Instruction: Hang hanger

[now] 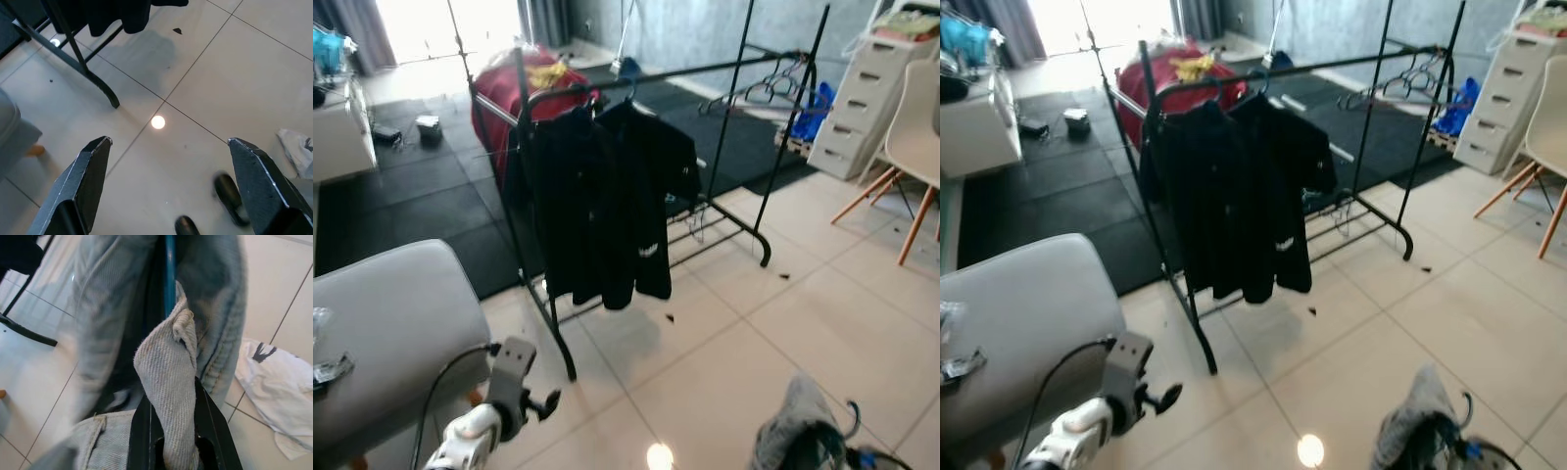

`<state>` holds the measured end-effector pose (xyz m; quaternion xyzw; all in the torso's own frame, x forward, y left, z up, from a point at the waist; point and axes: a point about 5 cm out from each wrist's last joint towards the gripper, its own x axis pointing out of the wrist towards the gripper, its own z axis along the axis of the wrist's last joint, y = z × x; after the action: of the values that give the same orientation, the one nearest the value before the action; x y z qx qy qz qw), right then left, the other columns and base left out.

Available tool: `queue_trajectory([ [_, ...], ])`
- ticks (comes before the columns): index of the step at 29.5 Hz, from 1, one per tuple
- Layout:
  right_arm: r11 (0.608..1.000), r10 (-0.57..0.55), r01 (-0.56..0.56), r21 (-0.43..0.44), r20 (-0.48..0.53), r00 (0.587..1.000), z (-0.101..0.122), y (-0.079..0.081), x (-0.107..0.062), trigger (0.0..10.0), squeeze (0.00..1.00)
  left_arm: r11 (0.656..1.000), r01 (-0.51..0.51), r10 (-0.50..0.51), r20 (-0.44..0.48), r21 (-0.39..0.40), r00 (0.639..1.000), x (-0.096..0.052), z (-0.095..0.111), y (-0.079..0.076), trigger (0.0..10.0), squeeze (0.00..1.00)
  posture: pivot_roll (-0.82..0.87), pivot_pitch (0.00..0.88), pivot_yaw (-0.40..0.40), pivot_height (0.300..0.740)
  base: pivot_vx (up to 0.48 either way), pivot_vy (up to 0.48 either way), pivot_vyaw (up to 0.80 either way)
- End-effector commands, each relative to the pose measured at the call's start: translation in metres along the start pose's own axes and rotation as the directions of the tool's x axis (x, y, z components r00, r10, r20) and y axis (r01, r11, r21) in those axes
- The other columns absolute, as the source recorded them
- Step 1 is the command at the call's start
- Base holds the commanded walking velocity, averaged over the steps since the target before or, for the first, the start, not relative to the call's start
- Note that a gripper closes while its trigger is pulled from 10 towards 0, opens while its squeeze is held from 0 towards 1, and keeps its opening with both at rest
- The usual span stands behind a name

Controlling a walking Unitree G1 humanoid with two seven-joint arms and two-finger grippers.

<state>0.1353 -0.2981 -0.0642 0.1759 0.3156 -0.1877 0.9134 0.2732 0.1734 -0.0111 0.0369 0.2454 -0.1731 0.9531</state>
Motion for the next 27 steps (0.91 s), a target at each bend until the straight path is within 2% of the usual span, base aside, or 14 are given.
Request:
queue_trajectory([
  [1, 1.000, 0.001, -0.001, -0.003, 0.040, 0.999, 0.0093, 0.0009, 0.0028, 10.0, 0.00, 1.000, 0.008, -0.007, -0.030, 0.009, 1.000, -0.0020, -0.0072, -0.0014, 10.0, 0.00, -0.09, 0.057, 0.018, 0.740, 0.480, 0.000, 0.00],
  [20, 1.000, 0.012, -0.011, -0.013, 0.039, 0.999, 0.0101, 0.0016, 0.0031, 10.0, 0.00, 1.000, 0.005, -0.005, -0.034, 0.007, 0.999, -0.0012, -0.0067, -0.0016, 10.0, 0.00, -0.10, 0.060, 0.016, 0.740, 0.480, 0.000, 0.00],
  [23, 0.997, 0.021, -0.018, -0.074, 0.034, 0.999, 0.0123, 0.0008, 0.0030, 10.0, 0.00, 0.999, -0.035, 0.035, -0.053, -0.006, 0.998, -0.0006, -0.0076, 0.0004, 10.0, 0.00, -0.09, 0.062, 0.013, 0.740, 0.435, 0.000, 0.00],
  [25, 0.990, 0.024, -0.019, -0.138, 0.034, 0.999, 0.0148, 0.0000, 0.0030, 10.0, 0.00, 0.996, -0.085, 0.082, -0.074, -0.028, 0.994, -0.0006, -0.0084, 0.0044, 10.0, 0.00, -0.09, 0.063, 0.011, 0.740, 0.000, 0.000, 0.00],
  [27, 0.986, 0.028, -0.022, -0.164, 0.033, 0.999, 0.0158, 0.0000, 0.0031, 10.0, 0.00, 0.994, -0.102, 0.099, -0.085, -0.039, 0.992, -0.0007, -0.0089, 0.0061, 10.0, 0.00, -0.09, 0.063, 0.011, 0.740, 0.000, 0.000, 0.00],
])
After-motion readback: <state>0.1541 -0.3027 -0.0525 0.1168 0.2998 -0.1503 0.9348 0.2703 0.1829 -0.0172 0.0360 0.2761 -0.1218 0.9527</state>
